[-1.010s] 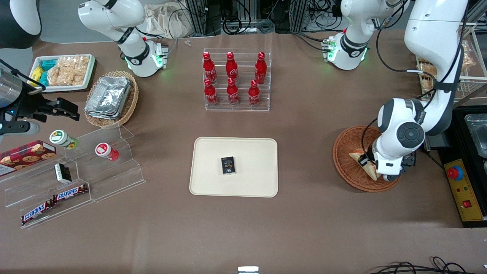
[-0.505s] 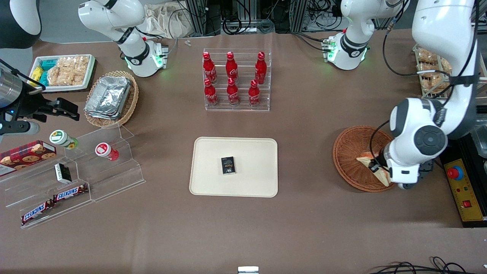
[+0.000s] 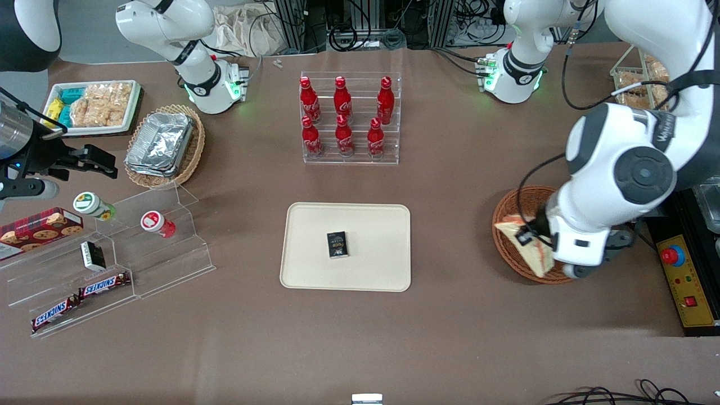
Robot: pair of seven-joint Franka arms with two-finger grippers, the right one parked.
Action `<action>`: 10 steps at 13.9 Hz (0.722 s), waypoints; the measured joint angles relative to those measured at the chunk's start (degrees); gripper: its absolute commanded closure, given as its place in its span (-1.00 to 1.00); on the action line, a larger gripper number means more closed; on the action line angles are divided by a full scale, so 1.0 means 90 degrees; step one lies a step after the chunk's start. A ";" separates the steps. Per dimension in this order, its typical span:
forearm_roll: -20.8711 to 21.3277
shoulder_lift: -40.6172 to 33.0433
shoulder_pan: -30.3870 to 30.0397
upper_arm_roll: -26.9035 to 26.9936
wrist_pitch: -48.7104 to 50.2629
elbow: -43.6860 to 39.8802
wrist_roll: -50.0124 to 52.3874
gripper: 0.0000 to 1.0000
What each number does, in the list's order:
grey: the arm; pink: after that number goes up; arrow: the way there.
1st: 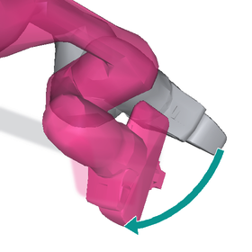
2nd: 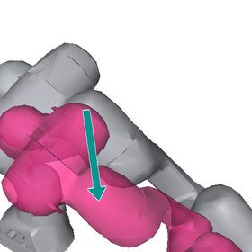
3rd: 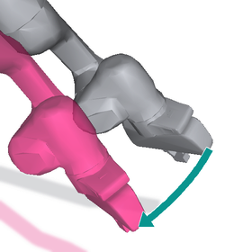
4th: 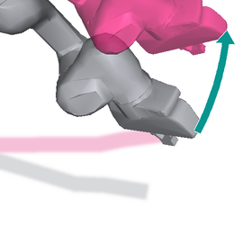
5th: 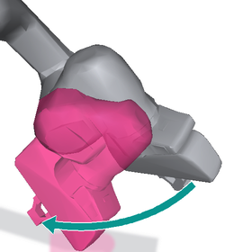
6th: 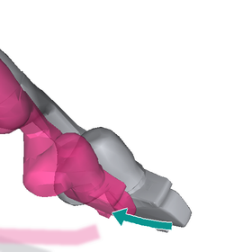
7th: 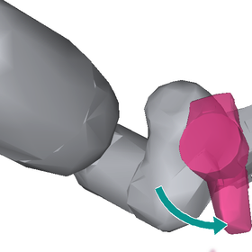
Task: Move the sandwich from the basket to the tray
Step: 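Lift the sandwich and carry it toward the cream tray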
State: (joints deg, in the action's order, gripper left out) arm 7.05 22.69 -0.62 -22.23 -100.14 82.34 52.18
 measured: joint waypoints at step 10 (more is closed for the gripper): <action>0.0949 0.2044 0.1021 -0.1107 -0.0908 -0.0447 0.0421 1.00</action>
State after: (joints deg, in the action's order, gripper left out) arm 15.59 41.09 8.57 -32.20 -108.31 78.31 55.98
